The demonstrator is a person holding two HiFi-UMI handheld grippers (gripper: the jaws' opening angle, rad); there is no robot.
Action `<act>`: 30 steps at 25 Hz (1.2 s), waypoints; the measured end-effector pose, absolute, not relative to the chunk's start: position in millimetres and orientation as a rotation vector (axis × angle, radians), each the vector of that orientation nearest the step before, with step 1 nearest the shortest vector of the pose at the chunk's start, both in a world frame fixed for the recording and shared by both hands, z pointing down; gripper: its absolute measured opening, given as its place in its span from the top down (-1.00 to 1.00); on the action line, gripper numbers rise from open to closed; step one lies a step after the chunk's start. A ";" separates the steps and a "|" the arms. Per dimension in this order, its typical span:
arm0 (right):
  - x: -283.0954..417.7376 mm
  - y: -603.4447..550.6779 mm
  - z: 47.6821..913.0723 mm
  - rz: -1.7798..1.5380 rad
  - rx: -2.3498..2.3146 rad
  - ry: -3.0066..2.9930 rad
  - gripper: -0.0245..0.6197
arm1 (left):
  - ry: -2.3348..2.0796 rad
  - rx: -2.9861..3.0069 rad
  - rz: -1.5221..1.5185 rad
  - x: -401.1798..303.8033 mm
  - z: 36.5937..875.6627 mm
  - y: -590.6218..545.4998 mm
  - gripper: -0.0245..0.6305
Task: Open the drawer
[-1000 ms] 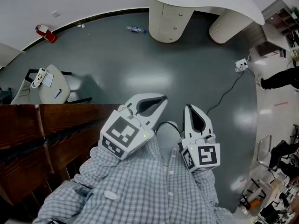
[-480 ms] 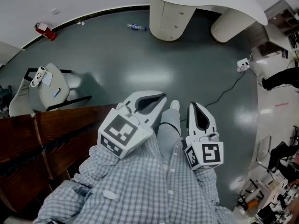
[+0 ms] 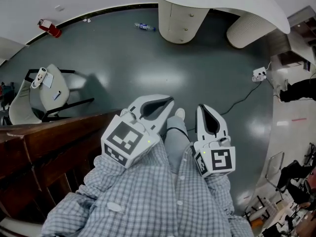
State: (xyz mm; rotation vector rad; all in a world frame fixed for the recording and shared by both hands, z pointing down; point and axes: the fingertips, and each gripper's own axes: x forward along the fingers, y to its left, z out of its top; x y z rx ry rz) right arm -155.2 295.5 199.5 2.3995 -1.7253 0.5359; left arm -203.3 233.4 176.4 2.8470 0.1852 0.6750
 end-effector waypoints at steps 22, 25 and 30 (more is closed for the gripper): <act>-14.1 304.5 218.8 0.570 2.224 -1.903 0.90 | -0.074 2.834 0.665 -81.4 179.9 243.3 0.91; -6.6 301.8 219.6 0.566 2.226 -1.909 0.90 | -0.094 2.835 0.674 -78.3 181.8 238.1 0.91; 1.4 299.4 226.4 0.590 2.232 -1.895 0.90 | -0.109 2.822 0.680 -71.6 186.8 228.6 0.91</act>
